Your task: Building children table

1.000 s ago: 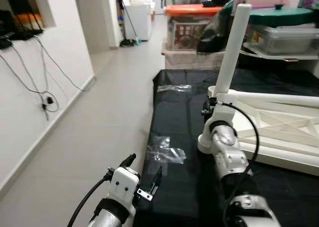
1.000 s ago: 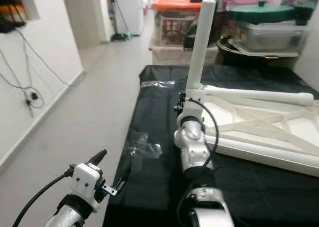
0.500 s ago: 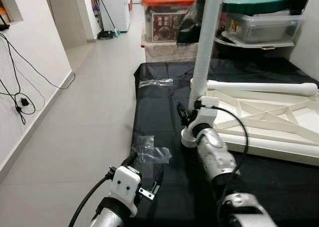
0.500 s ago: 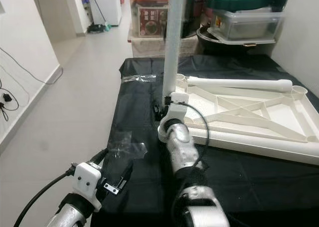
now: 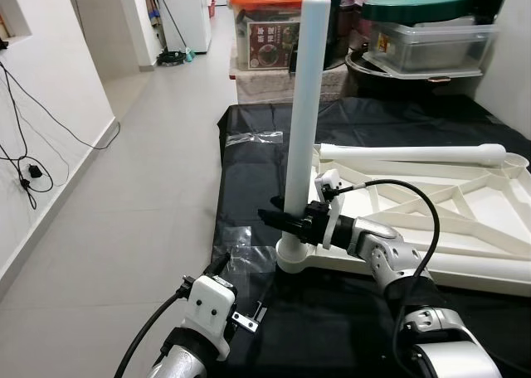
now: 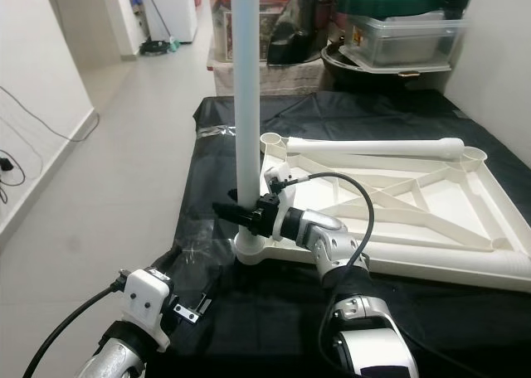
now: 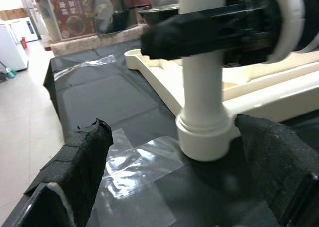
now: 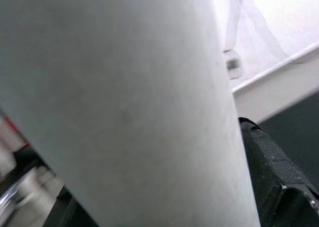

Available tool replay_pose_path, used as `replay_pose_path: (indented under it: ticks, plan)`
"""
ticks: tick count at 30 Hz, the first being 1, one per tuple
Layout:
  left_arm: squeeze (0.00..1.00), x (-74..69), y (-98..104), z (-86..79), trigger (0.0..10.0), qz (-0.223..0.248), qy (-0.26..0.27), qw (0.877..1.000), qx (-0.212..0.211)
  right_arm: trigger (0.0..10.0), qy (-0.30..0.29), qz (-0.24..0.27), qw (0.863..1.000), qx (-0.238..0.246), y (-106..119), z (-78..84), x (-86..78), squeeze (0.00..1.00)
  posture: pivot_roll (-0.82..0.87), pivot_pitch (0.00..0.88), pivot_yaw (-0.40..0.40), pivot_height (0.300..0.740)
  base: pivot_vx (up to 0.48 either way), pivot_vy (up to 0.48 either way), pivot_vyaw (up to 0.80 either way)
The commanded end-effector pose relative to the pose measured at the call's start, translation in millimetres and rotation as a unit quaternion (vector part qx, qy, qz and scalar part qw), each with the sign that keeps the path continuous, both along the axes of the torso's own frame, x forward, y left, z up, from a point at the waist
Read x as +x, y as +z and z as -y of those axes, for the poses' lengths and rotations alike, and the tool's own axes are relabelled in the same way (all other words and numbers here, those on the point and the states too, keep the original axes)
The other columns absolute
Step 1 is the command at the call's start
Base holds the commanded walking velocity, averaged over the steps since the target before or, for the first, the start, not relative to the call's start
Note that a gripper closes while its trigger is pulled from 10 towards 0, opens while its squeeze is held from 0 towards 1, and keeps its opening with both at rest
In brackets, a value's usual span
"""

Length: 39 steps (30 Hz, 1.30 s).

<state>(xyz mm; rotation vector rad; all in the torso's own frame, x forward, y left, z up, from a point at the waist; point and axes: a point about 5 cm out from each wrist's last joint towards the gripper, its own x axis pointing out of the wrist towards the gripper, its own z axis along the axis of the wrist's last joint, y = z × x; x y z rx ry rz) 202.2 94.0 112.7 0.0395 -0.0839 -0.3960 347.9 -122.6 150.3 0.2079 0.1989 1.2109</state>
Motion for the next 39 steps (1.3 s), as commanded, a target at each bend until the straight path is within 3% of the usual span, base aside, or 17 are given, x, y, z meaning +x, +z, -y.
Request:
replay_pose_path:
  ticks: [1, 9, 10, 11, 12, 17, 21, 23, 26, 28, 29, 30, 31, 34, 35, 37, 39]
  plan:
    - [0.00, -0.4, -3.7, -3.6, 10.0, -0.012, 0.003, 1.000, 0.006, 10.0, 0.070, -0.011, 0.998, 0.007, -2.1, -9.1, -5.7, 0.00, 0.00, 0.000, 0.032, 0.740, 0.000, 0.000, 0.00]
    - [0.00, -1.3, -3.6, -4.2, 10.0, -0.012, 0.004, 1.000, 0.007, 10.0, 0.134, -0.024, 0.991, 0.004, -3.8, -7.2, -11.6, 0.00, 0.02, 0.000, 0.021, 0.740, 0.000, 0.000, 0.00]
    - [0.00, -1.4, -3.6, -4.0, 10.0, -0.012, 0.004, 1.000, 0.007, 4.0, 0.136, -0.025, 0.990, 0.007, -3.2, -7.2, -11.4, 0.00, 0.02, 0.000, 0.020, 0.740, 0.000, 0.000, 0.00]
    - [0.00, -1.5, -3.6, -3.9, 10.0, -0.012, 0.004, 1.000, 0.006, 4.0, 0.136, -0.026, 0.990, 0.009, -2.8, -7.2, -11.2, 0.00, 0.02, 0.000, 0.020, 0.740, 0.000, 0.000, 0.00]
    - [0.00, -1.5, -3.7, -3.7, 10.0, -0.012, 0.004, 1.000, 0.006, 0.0, 0.137, -0.025, 0.990, 0.014, -2.6, -7.6, -11.5, 0.00, 0.02, 0.000, 0.019, 0.740, 0.000, 0.000, 0.00]
    - [0.00, -1.7, -4.0, -3.7, 10.0, -0.013, 0.004, 1.000, 0.006, 0.0, 0.109, -0.011, 0.994, 0.011, -4.7, -10.5, -9.2, 0.00, 0.02, 0.000, 0.019, 0.740, 0.000, 0.000, 0.00]
    - [0.00, -1.7, -4.4, -3.7, 10.0, -0.015, 0.003, 1.000, 0.005, 0.0, 0.003, 0.013, 1.000, 0.005, -8.3, -18.0, 0.5, 0.00, 0.02, 0.000, 0.019, 0.740, 0.000, 0.000, 0.00]
    - [0.00, -1.7, -4.4, -3.7, 10.0, -0.015, 0.003, 1.000, 0.006, 0.0, -0.013, 0.012, 1.000, 0.006, -9.1, -19.2, 1.7, 0.00, 0.02, 0.000, 0.019, 0.740, 0.000, 0.000, 0.00]
    - [0.00, -2.3, -4.8, -3.7, 10.0, -0.016, 0.002, 1.000, 0.005, 0.0, -0.150, 0.033, 0.988, -0.020, -11.5, -22.7, 12.5, 0.00, 0.01, 0.000, 0.021, 0.740, 0.000, 0.000, 0.00]
    - [0.00, -2.3, -4.9, -3.7, 10.0, -0.016, 0.002, 1.000, 0.005, 0.0, -0.281, 0.024, 0.959, -0.040, -13.0, -16.3, 23.2, 0.00, 0.01, 0.000, 0.021, 0.740, 0.000, 0.000, 0.00]
    - [0.00, -2.3, -4.9, -3.7, 10.0, -0.016, 0.002, 1.000, 0.005, 0.0, -0.281, 0.024, 0.959, -0.040, -13.0, -16.3, 23.2, 0.00, 0.01, 0.000, 0.021, 0.740, 0.000, 0.000, 0.00]
    - [0.00, -2.3, -4.9, -3.7, 10.0, -0.017, 0.002, 1.000, 0.005, 0.0, -0.375, 0.015, 0.925, -0.059, -16.2, -5.2, 27.6, 0.00, 0.01, 0.000, 0.021, 0.740, 0.000, 0.000, 0.00]
    - [0.00, -2.3, -4.9, -3.7, 10.0, -0.017, 0.002, 1.000, 0.005, 0.0, -0.375, 0.015, 0.925, -0.059, -16.2, -5.2, 27.6, 0.00, 0.01, 0.000, 0.021, 0.740, 0.000, 0.000, 0.00]
    - [0.00, -2.8, -5.7, -3.2, 10.0, -0.018, 0.001, 1.000, 0.005, 0.0, -0.573, 0.019, 0.811, -0.115, -22.1, 24.5, 22.7, 0.00, 0.00, 0.000, 0.022, 0.740, 0.000, 0.000, 0.00]
    - [0.00, -2.8, -5.8, -3.2, 10.0, -0.018, 0.001, 1.000, 0.005, 0.0, -0.599, 0.015, 0.792, -0.118, -23.0, 27.9, 19.3, 0.00, 0.00, 0.000, 0.022, 0.740, 0.000, 0.000, 0.00]
    - [0.00, -2.5, -6.2, -3.0, 10.0, -0.018, 0.002, 1.000, 0.005, 0.0, -0.637, 0.000, 0.763, -0.110, -23.3, 28.1, 12.1, 0.00, 0.00, 0.000, 0.018, 0.740, 0.000, 0.000, 0.00]
    - [0.00, -2.4, -6.2, -2.9, 10.0, -0.018, 0.001, 1.000, 0.005, 0.0, -0.654, -0.005, 0.750, -0.099, -22.4, 21.9, 7.7, 0.00, 0.00, 0.000, 0.018, 0.740, 0.000, 0.000, 0.00]
